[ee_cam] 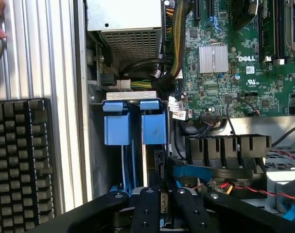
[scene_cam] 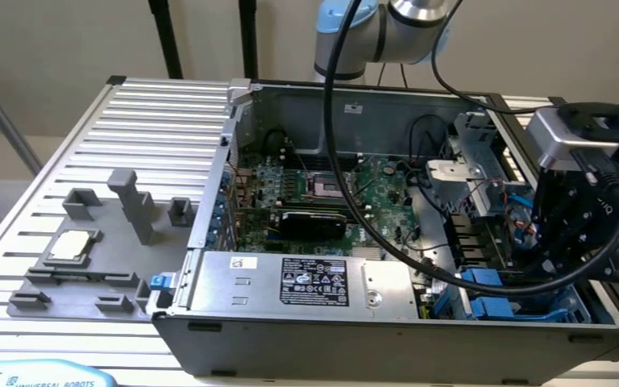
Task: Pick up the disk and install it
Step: 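Insert the first disk wire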
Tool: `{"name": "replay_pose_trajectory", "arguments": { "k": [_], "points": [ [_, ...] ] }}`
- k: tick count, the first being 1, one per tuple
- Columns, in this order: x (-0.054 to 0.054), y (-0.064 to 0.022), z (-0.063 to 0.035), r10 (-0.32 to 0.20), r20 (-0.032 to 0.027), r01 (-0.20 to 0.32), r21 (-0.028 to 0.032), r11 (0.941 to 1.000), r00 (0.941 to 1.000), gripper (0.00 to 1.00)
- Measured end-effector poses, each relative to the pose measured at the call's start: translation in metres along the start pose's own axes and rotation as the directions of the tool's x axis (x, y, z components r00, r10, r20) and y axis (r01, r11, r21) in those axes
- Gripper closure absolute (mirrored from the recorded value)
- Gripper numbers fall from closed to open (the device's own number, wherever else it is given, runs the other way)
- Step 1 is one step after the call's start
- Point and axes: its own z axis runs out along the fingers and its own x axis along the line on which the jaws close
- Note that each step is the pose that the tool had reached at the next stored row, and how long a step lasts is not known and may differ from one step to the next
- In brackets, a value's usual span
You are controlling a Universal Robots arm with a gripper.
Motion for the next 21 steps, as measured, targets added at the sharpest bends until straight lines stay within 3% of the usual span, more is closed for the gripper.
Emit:
{"name": "replay_pose_trajectory", "arguments": {
  "k": [18,20,21],
  "points": [
    [-0.0017,-0.0016,0.0061,0.0,0.0001,0.0,0.0001,1.0,1.0,0.84],
    [-0.0017,-0.0017,0.0059,0.0,0.0012,0.0,0.0,1.0,1.0,0.83],
    [-0.0017,-0.0016,0.0033,0.0,0.0001,0.0,0.0,1.0,1.0,0.76]
  ]
}}
